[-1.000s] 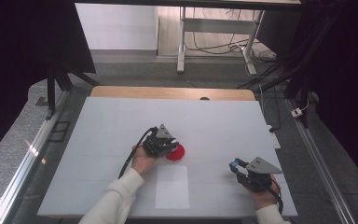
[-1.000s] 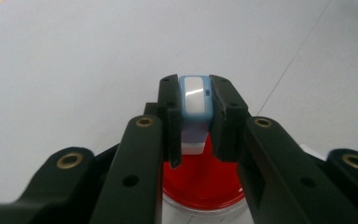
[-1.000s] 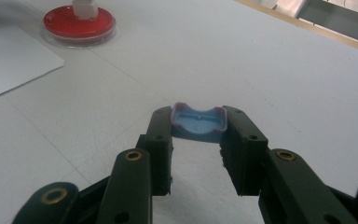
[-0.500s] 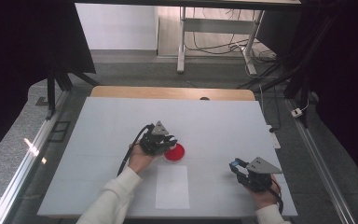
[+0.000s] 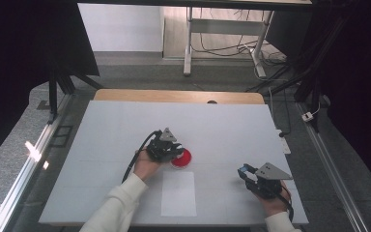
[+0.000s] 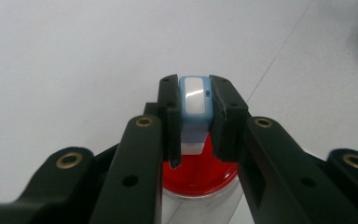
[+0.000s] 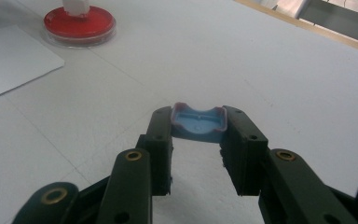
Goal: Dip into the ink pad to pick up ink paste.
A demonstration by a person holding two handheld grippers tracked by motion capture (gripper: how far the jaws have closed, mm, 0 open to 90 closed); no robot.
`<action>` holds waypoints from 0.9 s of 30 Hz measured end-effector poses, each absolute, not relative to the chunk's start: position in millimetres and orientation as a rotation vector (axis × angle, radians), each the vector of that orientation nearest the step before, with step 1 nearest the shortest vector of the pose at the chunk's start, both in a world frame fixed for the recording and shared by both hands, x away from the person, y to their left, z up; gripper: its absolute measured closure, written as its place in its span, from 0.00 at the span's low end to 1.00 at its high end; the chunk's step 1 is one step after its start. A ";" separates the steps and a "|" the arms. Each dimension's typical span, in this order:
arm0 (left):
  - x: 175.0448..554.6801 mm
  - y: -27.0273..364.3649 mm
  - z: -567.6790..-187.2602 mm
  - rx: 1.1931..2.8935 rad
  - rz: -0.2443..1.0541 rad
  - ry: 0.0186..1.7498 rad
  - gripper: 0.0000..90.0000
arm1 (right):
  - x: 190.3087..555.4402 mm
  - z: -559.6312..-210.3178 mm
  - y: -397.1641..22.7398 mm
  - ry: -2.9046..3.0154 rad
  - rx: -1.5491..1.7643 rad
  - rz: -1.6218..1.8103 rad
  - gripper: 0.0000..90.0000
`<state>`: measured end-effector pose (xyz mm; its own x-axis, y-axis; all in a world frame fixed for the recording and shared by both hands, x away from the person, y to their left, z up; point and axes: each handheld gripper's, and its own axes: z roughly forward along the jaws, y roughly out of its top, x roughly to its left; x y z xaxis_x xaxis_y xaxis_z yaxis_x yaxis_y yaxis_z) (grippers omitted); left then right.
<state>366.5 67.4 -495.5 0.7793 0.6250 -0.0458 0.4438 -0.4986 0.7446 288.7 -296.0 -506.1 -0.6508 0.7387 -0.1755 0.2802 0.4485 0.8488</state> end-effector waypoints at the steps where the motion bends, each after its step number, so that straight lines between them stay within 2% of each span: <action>1: 366.6 67.4 -495.9 2.179 0.294 0.792 0.84 | 288.7 -506.1 -296.0 2.168 0.850 1.128 0.71; 27: 366.2 63.9 -502.2 2.198 0.314 0.795 0.84 | 288.7 -506.5 -295.1 2.170 0.847 1.126 0.71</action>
<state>366.2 63.9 -502.2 0.7756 0.6307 -0.0259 0.4427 -0.5142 0.7346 288.7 -295.1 -506.5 -0.6521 0.7370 -0.1779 0.2791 0.4515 0.8475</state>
